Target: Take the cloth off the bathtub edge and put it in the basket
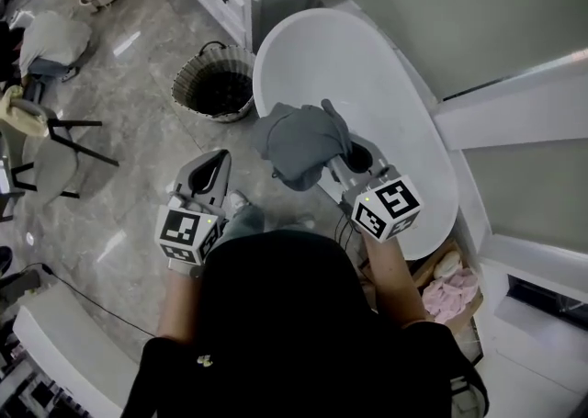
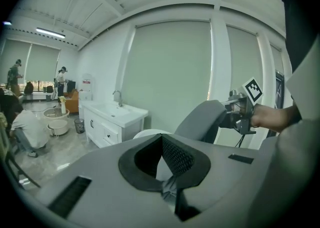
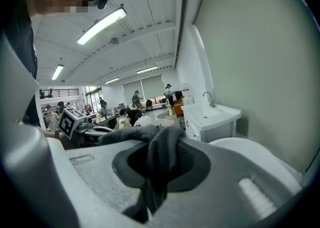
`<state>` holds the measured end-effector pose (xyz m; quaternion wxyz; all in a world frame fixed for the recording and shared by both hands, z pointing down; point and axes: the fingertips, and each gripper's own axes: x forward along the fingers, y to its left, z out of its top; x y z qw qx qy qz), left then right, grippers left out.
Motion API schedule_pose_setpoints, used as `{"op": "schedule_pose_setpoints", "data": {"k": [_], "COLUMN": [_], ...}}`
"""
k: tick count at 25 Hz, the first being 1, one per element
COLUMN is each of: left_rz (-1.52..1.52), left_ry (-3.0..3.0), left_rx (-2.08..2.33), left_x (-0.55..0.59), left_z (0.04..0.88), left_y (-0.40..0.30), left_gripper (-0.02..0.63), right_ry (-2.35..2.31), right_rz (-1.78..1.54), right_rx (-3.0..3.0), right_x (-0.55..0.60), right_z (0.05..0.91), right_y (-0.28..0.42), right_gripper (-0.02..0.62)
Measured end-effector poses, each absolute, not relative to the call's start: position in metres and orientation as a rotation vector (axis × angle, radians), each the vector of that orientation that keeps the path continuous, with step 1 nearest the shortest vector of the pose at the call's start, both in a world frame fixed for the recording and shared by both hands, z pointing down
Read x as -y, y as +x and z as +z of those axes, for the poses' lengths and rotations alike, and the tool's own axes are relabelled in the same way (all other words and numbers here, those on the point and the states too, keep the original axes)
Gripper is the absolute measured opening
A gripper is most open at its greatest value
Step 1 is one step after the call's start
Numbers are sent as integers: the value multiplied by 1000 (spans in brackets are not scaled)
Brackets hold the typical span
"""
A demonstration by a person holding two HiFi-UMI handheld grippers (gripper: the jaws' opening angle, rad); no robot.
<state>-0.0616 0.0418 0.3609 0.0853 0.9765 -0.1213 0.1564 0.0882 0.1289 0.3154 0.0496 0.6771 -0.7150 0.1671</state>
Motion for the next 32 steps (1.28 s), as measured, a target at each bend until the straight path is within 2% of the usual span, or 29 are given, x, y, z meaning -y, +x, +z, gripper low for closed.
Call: {"op": "schedule_pose_setpoints", "data": {"k": [6,11,18,26,32], "left_rz": [446,437,425,442,455], "left_ry": [2883,2857,2824,2772,2716], "left_rx": [421,522,600,734,845], "left_x": [49,88,138,205,262], "left_z": [370,390,377,387,390], "left_y": [-118,-147,-185,-186,-161], "left_gripper": [12,12,12,12,12], "right_ry": [1977,1900,1808,1661,1524], "right_rz": [489,508,567,608,634], "right_rx": [2210,2275,2319,2409,2483], "right_x": [-20,34,108,198,274], "right_z": [323,341,336,355,364], "right_y": [34,13,-24,-24,-6], "right_gripper": [40,40,41,41,40]}}
